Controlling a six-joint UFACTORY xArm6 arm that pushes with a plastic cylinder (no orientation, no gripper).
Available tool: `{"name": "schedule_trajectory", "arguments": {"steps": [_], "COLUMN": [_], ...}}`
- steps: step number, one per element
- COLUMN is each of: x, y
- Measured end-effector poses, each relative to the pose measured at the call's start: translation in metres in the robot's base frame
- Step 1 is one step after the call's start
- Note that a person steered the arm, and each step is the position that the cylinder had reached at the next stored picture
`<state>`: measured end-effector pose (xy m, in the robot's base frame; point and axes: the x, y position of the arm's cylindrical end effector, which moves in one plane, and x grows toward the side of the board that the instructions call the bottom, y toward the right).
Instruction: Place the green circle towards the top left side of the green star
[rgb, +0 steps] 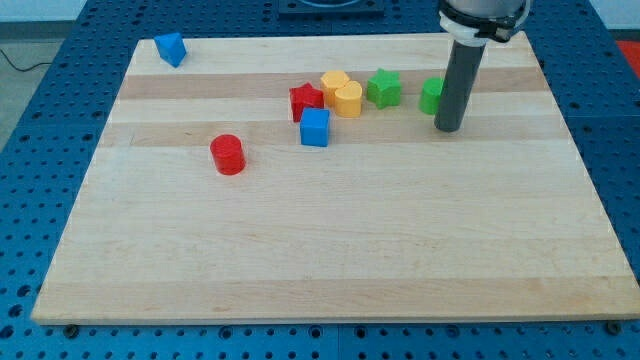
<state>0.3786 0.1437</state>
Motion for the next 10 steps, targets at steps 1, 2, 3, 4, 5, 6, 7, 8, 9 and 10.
{"name": "schedule_trajectory", "arguments": {"steps": [1, 2, 3, 4, 5, 6, 7, 8, 9, 10], "x": [-0.034, -0.076, -0.106, -0.104, -0.098, -0.120, -0.149, -0.151, -0.151, -0.141], "y": [-0.012, -0.012, -0.013, -0.009, 0.023, 0.043, 0.035, -0.025, -0.070, -0.047]}}
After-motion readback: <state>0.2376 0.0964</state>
